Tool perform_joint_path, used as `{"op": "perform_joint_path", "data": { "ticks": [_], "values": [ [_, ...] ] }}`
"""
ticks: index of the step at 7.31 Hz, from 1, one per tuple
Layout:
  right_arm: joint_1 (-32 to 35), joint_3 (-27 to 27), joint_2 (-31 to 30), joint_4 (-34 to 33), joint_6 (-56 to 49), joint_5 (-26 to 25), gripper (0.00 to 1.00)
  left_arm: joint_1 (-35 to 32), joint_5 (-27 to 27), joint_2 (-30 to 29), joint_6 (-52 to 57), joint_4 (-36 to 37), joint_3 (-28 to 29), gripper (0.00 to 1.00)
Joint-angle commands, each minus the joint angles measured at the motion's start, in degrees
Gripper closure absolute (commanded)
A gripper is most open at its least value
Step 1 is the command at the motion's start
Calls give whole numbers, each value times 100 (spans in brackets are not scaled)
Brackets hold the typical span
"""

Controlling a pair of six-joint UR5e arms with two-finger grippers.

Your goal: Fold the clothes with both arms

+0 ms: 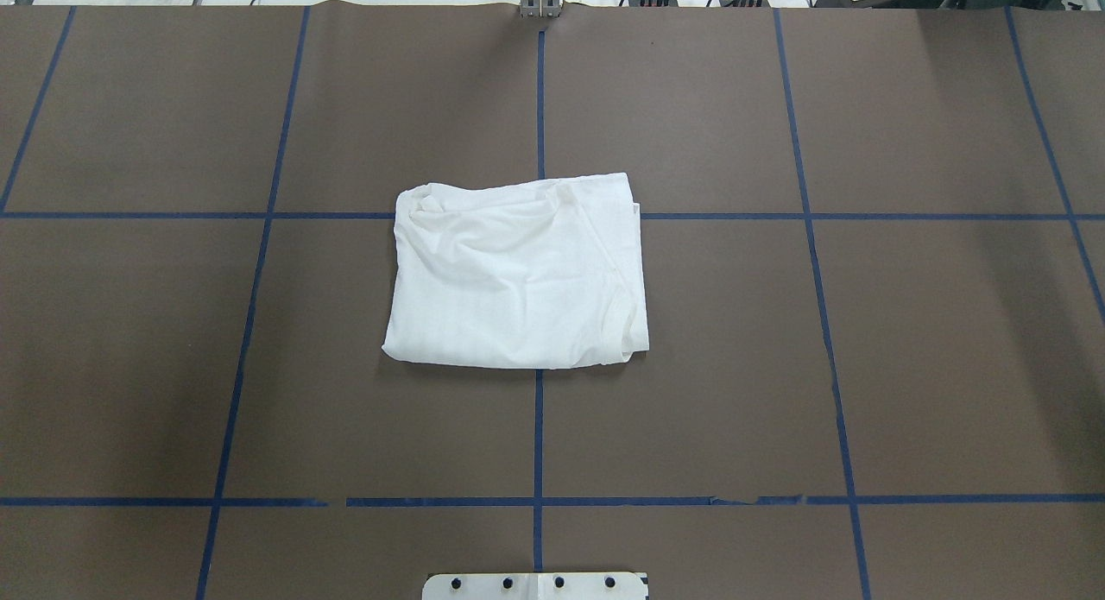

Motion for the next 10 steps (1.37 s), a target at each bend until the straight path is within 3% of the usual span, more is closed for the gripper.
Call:
{"op": "perform_joint_path", "data": {
  "ticks": [1,10],
  "values": [
    [0,-1,4,0,-9,8,0,0,-9,-9,-3,0,1,0],
    [0,-18,-4,0,-26,8,0,9,-96,-53,-3,0,0,0]
  ]
}}
